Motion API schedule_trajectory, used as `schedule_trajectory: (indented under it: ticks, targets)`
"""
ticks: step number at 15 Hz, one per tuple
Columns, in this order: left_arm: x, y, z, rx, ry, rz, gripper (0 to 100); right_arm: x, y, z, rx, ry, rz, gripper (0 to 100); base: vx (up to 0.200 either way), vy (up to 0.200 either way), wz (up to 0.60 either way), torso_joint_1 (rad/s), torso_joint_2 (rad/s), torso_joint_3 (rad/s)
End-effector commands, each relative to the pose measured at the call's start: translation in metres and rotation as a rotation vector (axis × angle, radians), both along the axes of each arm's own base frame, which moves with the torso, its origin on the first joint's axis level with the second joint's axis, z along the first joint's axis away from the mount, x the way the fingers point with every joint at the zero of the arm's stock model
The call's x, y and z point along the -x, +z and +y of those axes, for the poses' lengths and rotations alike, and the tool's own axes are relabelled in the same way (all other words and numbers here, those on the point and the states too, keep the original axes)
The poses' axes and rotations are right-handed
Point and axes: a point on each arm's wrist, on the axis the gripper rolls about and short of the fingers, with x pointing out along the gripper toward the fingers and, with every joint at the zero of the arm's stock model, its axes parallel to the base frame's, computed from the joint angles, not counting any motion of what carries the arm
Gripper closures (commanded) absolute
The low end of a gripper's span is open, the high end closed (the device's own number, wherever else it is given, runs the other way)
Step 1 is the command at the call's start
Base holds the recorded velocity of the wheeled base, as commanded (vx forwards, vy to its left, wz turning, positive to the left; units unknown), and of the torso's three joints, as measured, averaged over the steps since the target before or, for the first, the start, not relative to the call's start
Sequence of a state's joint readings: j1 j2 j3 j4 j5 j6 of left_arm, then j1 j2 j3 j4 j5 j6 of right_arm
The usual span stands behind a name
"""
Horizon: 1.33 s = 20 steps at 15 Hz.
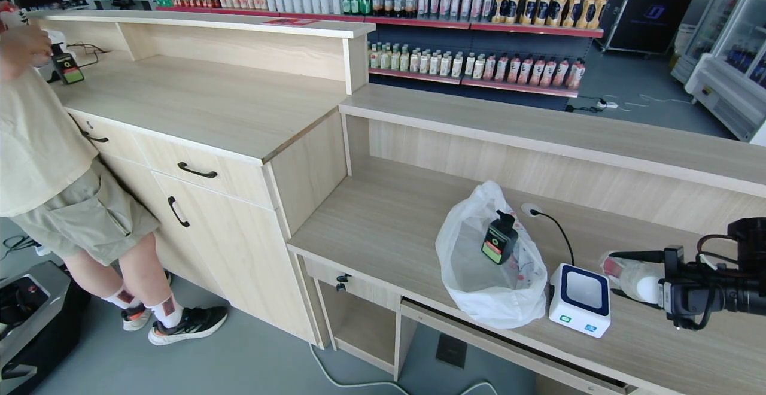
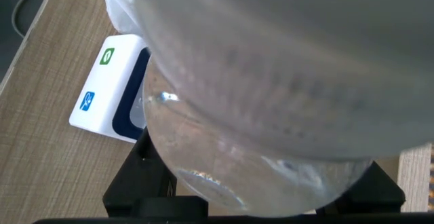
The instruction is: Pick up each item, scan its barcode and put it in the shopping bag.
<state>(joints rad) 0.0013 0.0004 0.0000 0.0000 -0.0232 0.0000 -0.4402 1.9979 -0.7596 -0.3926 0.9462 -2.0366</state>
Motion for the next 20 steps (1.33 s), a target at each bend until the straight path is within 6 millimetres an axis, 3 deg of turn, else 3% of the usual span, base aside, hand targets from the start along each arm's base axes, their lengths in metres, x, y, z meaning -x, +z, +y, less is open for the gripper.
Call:
schedule_trajectory:
  ticks: [1,16,18,20]
  targets:
    - [0.000,0.000,0.000,0.000,0.000,0.001,0,0.000,-0.001,0.000,-0.002,0.000,0.003,100,0.000,0.000,0.00,0.000,0.00,0.000]
    - [0.000,0.000,0.000,0.000,0.000,0.001,0,-0.003,-0.005,0.001,-0.011,0.004,0.014,100,0.000,0.000,0.00,0.000,0.00,0.000]
    - [0.000,0.000,0.000,0.000,0.000,0.001,0,-0.002,0.015,0.010,-0.040,-0.003,0.001,100,0.000,0.000,0.00,0.000,0.00,0.000]
    - [0.000,0.000,0.000,0.000,0.000,0.001,0,0.006,0.053,0.024,-0.160,-0.060,0.024,100,0.000,0.000,0.00,0.000,0.00,0.000]
